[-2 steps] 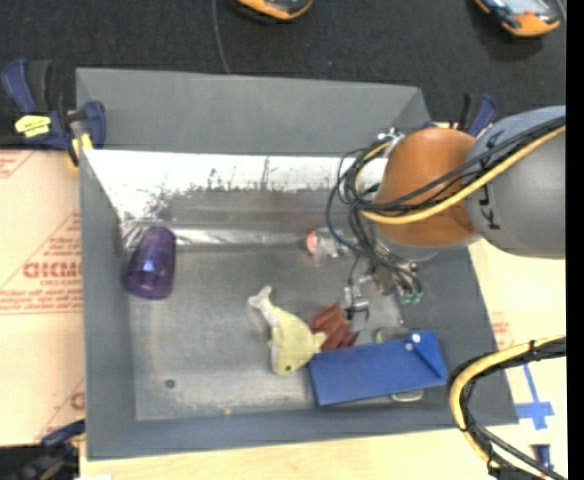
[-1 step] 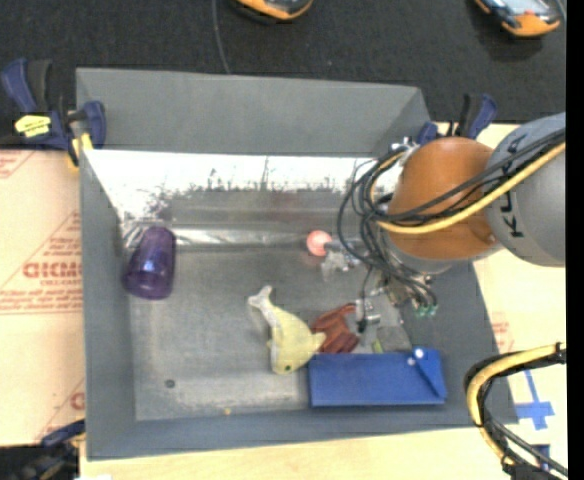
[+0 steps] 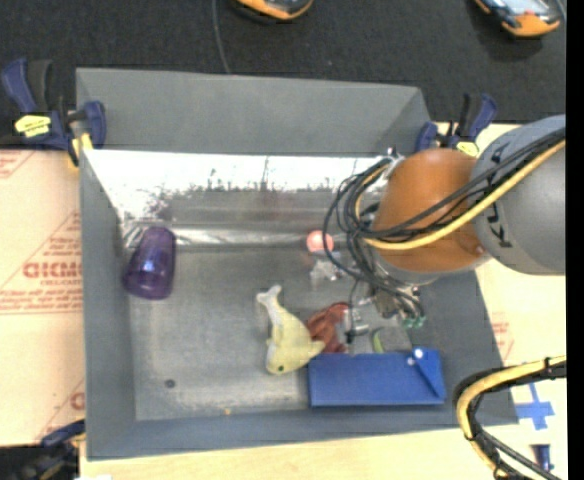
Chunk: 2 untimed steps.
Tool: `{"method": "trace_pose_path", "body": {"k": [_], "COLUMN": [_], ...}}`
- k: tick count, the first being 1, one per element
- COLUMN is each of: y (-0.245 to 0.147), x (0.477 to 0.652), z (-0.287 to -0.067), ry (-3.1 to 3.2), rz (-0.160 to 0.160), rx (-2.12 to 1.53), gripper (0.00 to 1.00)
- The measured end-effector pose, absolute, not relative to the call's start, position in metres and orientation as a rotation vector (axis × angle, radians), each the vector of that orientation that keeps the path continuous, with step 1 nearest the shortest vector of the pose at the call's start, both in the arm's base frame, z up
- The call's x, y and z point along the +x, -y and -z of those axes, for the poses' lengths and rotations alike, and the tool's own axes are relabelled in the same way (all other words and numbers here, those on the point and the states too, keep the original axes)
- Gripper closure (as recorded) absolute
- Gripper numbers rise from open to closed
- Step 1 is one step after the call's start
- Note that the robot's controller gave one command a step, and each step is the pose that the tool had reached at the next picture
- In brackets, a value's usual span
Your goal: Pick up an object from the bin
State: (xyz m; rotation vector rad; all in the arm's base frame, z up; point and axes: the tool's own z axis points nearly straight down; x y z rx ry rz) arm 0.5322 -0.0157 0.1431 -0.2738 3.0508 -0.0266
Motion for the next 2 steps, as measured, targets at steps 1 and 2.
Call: {"method": "trace_pose_path", "body": {"k": [1, 2], "y": [0.017, -0.017], "x": [0.544, 0.532], "z": [-0.125, -0.124], "ry": [-2.964, -3.006], "rz": [0.045, 0.047], "rx": [-0.768, -0.568], "gripper": [0.00, 0.00]}}
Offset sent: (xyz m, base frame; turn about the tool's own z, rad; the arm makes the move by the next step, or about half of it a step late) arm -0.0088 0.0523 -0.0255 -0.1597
